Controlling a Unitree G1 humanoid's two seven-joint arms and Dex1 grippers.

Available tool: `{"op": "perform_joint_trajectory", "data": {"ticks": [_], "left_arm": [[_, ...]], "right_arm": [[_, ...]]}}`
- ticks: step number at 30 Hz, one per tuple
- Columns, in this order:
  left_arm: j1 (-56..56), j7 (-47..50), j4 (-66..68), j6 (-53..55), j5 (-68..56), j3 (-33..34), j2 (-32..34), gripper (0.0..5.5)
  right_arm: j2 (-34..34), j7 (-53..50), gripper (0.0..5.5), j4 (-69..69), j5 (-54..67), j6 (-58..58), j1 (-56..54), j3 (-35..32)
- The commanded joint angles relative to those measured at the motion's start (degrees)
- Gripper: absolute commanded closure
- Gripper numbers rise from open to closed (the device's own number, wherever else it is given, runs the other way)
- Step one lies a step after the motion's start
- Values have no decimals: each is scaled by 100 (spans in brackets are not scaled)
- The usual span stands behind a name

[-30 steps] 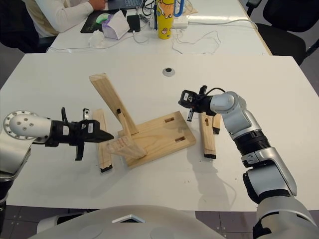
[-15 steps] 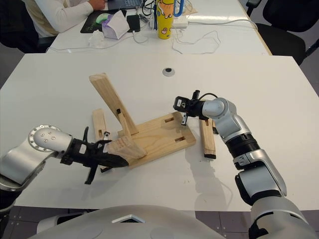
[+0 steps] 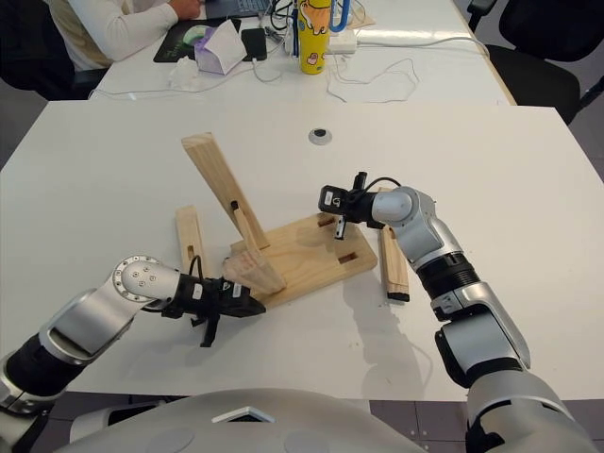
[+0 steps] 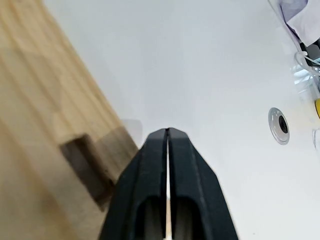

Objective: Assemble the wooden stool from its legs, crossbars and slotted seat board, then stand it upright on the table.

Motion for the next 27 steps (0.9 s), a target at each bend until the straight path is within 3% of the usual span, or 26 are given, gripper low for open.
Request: {"op": "perform_joint_trajectory", "data": {"ticks": [1, 7, 14, 21, 27], "left_arm": [[-399, 424, 859, -108, 816, -54, 156, 550], [-1208, 1371, 2352, -641, 1460, 260, -460, 550], [-1247, 1898, 2608, -718, 1311, 787, -1096, 550], [-1133, 2283, 2820, -676, 1419, 1240, -1083, 550], [-778, 2669, 2323, -293, 1180, 2008, -1169, 550]], "right_arm": [[-532, 926, 549, -340, -155, 432, 159, 268], [-801, 2130, 549, -1597, 717, 984, 734, 238], [209, -410, 549, -686, 387, 1575, 113, -609], [208, -960, 549, -987, 514, 1994, 275, -1037], [223, -1855, 549, -1395, 1193, 2119, 266, -2476]]}}
